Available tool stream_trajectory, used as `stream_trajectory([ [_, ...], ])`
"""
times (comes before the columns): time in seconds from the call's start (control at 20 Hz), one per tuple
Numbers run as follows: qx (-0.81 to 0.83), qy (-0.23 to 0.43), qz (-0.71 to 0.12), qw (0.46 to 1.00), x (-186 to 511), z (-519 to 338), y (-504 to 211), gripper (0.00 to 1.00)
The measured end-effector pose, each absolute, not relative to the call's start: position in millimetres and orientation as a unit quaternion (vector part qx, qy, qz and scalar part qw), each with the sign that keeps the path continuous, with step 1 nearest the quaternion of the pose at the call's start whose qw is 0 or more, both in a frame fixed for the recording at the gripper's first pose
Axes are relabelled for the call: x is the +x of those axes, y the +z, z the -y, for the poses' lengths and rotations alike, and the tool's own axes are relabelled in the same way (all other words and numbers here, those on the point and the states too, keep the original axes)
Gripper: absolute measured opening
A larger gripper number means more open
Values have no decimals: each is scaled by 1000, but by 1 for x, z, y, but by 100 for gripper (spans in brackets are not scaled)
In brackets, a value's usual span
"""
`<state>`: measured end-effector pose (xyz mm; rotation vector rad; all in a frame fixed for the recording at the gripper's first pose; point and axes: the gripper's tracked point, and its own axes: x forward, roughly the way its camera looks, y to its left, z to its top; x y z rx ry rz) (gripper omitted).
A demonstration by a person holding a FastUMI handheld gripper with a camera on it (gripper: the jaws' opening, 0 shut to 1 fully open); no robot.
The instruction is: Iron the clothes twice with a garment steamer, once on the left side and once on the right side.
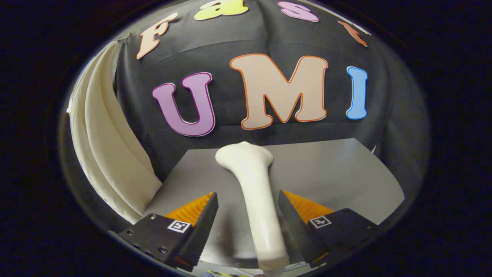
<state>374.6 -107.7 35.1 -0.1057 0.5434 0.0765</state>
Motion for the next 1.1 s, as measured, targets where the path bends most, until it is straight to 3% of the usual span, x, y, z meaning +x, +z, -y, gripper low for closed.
stream_trajectory([
  [0.15,-75,21,-303,950,384,117,19,95],
  [0.4,-31,9,-338,941,396,122,20,52],
  [0.9,-21,24,-320,947,397,122,21,40],
  [1.1,-13,14,-266,964,394,132,39,37],
])
